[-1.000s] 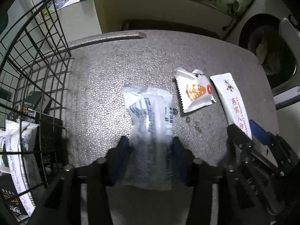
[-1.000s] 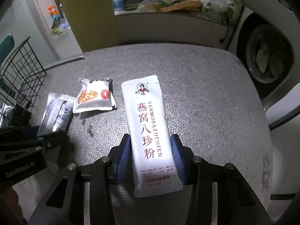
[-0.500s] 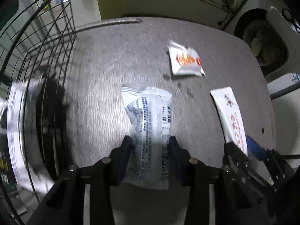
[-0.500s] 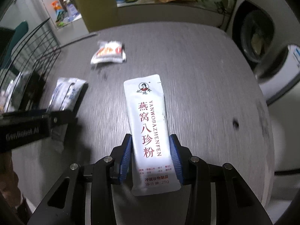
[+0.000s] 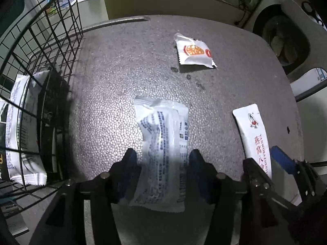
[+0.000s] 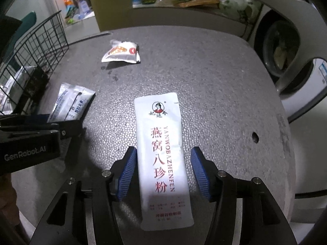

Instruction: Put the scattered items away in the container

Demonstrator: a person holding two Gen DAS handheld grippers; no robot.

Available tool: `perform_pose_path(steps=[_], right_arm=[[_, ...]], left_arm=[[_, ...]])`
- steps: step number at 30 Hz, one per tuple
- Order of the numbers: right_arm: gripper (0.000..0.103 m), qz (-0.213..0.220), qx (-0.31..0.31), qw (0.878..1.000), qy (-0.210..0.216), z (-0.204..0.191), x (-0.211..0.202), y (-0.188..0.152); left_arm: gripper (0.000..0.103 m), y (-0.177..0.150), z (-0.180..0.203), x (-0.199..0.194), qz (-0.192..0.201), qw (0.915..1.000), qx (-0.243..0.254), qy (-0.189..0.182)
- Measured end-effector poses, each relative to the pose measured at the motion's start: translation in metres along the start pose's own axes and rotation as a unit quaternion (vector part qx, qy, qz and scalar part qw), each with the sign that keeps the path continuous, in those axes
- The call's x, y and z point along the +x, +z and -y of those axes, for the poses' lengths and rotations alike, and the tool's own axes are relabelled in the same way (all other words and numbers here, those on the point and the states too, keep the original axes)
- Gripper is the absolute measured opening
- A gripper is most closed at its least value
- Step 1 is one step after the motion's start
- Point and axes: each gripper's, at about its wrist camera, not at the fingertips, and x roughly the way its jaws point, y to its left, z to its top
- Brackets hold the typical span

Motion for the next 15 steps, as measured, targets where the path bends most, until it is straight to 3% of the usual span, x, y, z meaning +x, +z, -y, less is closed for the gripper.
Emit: perform_pose_path(steps=[3, 5, 7, 15], right_arm=[[0.054, -0.004, 0.0, 1.0, 0.0, -0.001, 0.002, 0.002], [0.044, -0.004, -0.003, 1.0, -0.001, -0.001, 0.001, 0.002], [0.042, -0.006, -0.006, 1.0, -0.005, -0.003, 0.004, 0.004], [0.039, -0.006, 0.004, 1.0, -0.002, -0.008, -0.002, 0.006]], left_arm=[[0.061, 0.003, -0.002, 0.0, -0.001, 1.0, 0.0, -0.001], [0.06, 0.007, 0.0, 0.004, -0.004, 1.0, 0.001, -0.002], [0.048, 0.011, 0.002, 0.005, -0.005, 1.0, 0.007, 0.002], [0.04, 0.017, 0.002, 0.002, -0.014, 0.9996, 0.016, -0.017]])
